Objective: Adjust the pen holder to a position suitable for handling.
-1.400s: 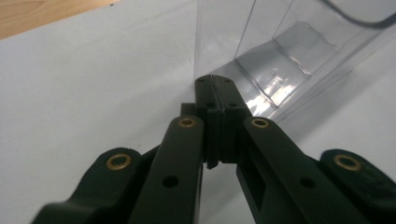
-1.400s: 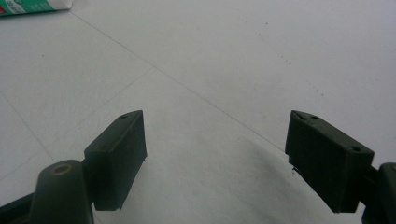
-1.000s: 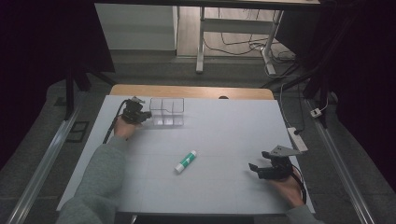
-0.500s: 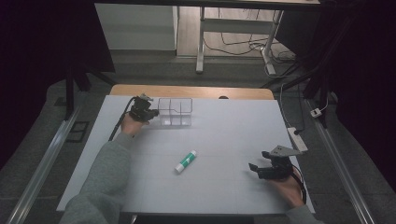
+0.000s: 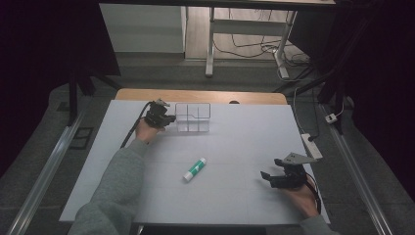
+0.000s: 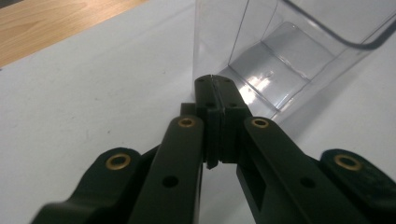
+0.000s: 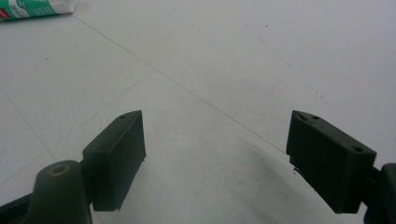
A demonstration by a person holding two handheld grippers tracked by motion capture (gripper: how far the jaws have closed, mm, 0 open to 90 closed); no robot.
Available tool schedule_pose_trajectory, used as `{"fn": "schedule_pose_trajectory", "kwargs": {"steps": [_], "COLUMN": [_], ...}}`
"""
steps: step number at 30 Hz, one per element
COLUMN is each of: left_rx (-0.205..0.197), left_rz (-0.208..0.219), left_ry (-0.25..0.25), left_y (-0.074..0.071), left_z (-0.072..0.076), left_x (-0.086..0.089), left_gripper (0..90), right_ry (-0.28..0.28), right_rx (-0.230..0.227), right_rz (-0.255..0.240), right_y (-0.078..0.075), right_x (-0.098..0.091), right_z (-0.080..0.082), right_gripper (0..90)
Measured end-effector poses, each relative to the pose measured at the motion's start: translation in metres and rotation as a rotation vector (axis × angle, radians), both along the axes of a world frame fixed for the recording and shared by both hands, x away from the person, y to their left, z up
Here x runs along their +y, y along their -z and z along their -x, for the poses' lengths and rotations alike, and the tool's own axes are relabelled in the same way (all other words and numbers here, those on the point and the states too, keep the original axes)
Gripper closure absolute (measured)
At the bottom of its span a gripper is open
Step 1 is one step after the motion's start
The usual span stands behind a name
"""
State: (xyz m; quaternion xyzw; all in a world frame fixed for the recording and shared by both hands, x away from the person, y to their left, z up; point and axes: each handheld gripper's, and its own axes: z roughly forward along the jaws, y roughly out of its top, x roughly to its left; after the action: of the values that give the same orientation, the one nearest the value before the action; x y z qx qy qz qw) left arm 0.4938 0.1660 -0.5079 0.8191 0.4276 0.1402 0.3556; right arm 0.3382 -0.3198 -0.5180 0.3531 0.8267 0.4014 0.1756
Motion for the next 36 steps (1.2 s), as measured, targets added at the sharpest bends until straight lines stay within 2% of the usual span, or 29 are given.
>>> {"fn": "schedule_pose_trajectory", "kwargs": {"steps": [15,20,27,31,36], "left_rx": [-0.005,-0.018,-0.034,-0.053,-0.052], "left_rz": [-0.001,-0.039,0.003,0.024,0.046], "left_ry": [0.027,0.024,0.028,0.041,0.059], "left_y": [-0.003,-0.006,-0.017,-0.023,-0.028], "left_z": [-0.002,0.001,0.018,0.033,0.048], "left_x": [-0.018,-0.015,-0.004,0.002,0.007], "left_gripper": [88.8,88.1,88.1,81.4,72.3], "right_ry": [-0.003,-0.003,-0.004,-0.005,-0.008], "right_rx": [-0.002,-0.003,-0.001,-0.002,-0.001], "right_rz": [-0.007,-0.005,-0.006,-0.009,-0.017], "right_y": [0.0,-0.001,0.0,-0.001,-0.001], "right_x": [0.0,-0.001,0.0,0.0,-0.001], "right_z": [0.0,0.0,0.0,0.0,0.0], "right_gripper": [19.1,19.0,18.9,18.9,18.9]}}
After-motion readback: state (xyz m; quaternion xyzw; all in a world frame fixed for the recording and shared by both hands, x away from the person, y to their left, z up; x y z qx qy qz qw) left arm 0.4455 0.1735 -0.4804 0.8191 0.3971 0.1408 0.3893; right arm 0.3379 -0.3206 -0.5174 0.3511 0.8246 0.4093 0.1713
